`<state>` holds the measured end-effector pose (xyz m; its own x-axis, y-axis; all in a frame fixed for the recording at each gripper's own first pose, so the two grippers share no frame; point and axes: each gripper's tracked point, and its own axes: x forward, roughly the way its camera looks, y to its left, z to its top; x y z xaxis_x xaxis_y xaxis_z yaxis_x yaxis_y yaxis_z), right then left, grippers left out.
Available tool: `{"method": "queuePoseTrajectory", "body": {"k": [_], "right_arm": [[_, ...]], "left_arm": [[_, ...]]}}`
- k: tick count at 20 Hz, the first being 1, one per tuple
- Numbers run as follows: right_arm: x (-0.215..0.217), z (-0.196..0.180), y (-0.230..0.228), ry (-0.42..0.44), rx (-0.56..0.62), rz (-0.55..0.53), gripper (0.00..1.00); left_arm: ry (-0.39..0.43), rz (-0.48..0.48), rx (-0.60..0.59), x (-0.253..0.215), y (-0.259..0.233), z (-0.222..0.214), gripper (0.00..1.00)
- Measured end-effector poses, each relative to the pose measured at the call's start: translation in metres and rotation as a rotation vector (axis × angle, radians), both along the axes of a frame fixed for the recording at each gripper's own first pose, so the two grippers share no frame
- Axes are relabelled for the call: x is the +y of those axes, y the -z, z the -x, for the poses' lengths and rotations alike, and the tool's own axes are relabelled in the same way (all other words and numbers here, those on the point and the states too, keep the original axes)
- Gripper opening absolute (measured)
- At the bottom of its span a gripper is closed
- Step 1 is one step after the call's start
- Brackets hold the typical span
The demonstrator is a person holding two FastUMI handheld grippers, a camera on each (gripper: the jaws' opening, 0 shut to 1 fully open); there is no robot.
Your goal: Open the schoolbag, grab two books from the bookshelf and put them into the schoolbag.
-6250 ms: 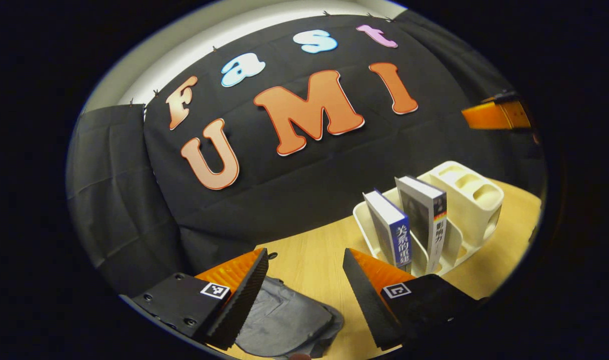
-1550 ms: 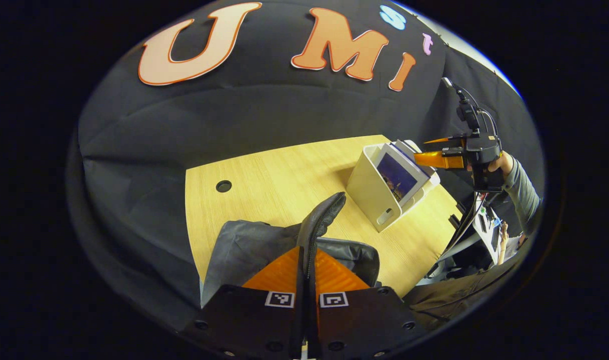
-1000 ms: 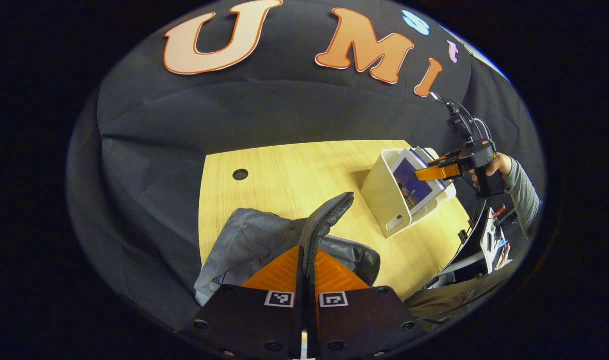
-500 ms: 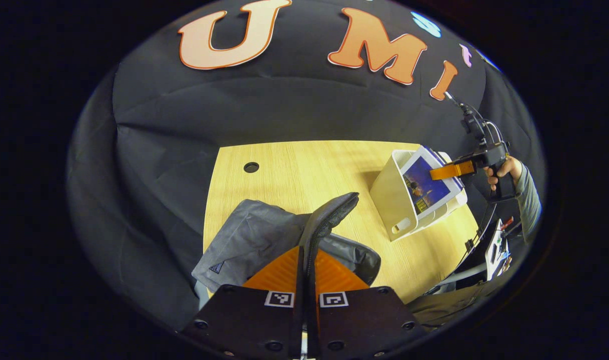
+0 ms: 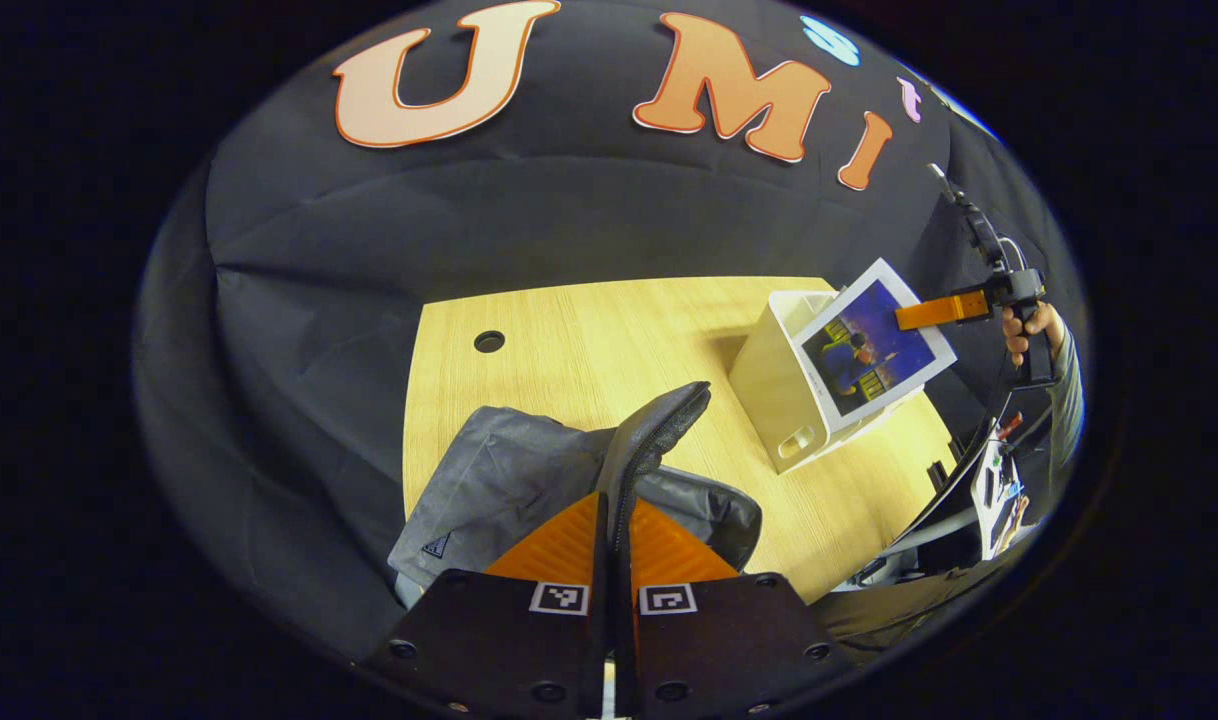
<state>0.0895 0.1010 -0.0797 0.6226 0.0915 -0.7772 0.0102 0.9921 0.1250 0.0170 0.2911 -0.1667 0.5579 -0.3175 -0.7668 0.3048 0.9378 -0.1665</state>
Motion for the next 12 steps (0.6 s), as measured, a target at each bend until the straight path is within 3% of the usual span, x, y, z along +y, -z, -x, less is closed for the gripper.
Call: {"method": "queuePoseTrajectory", "body": {"k": [8,12], "right_arm": [[0.001,0.061,-0.034,0.204,-0.083,-0.064,0.28],[0.025,0.089,-0.037,0.282,-0.104,-0.129,0.28]], "left_arm": [[0.12,0.031,-0.008,0.007,0.0,-0.003,0.04],[0.182,0.06,-0.007,0.01,0.002,-0.003,0.04]]}}
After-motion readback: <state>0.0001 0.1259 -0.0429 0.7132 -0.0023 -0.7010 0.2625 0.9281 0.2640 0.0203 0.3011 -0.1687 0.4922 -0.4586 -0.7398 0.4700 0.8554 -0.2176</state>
